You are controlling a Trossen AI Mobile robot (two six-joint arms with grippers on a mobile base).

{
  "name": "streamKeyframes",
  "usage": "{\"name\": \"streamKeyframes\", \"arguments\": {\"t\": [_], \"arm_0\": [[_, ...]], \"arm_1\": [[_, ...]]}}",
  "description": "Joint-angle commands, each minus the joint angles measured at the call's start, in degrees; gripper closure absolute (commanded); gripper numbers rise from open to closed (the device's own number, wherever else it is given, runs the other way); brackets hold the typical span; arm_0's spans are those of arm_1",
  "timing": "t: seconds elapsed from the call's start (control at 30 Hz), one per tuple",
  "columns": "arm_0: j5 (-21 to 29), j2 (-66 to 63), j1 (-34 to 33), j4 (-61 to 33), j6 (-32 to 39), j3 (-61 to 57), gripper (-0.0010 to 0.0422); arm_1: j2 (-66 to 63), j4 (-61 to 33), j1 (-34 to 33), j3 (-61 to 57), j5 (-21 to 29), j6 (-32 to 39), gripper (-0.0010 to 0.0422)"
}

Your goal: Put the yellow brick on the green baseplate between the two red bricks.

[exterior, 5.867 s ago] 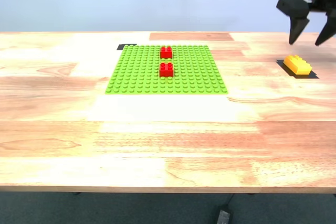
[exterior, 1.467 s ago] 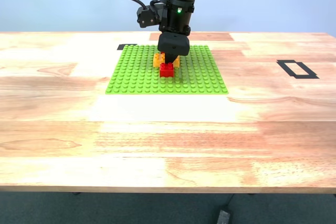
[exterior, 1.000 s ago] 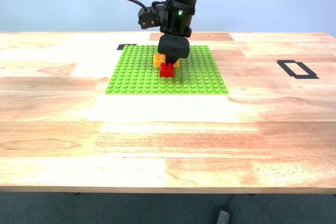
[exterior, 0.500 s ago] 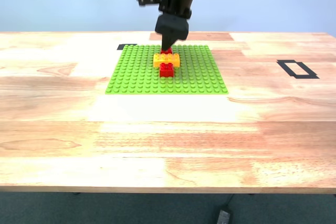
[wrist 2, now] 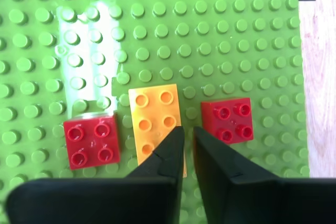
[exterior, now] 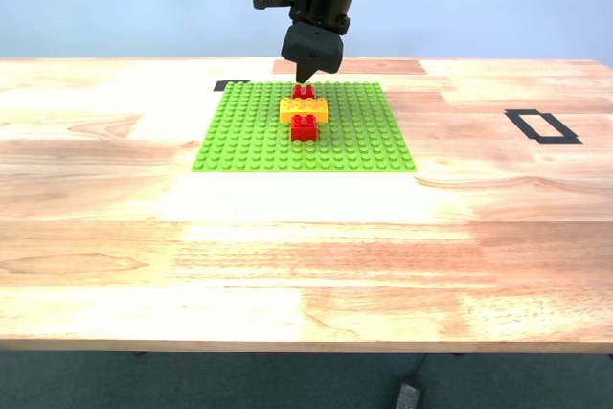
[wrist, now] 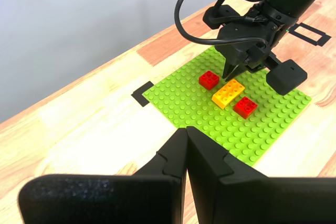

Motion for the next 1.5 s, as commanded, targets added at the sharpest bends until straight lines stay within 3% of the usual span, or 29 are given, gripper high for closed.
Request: {"name": "streamKeyframes", "arguments": {"t": [0.03,0.3,1.5], "arm_0": [[0.0,0.1,0.0,0.4,0.0,0.1,0.0412],[0.0,0.1,0.0,0.5,0.0,0.0,0.0413],[0.0,0.0,0.0,0.1,0.0,0.0,0.0412]], "arm_1": [[-0.2,0.1,0.0,0.0,-0.3,0.4,0.0386],[1.4,-0.2,0.0,-0.3,-0.7,1.0,0.0415],[5.7,3.1,0.0,-2.6,-1.7,-0.1,0.0413]]}}
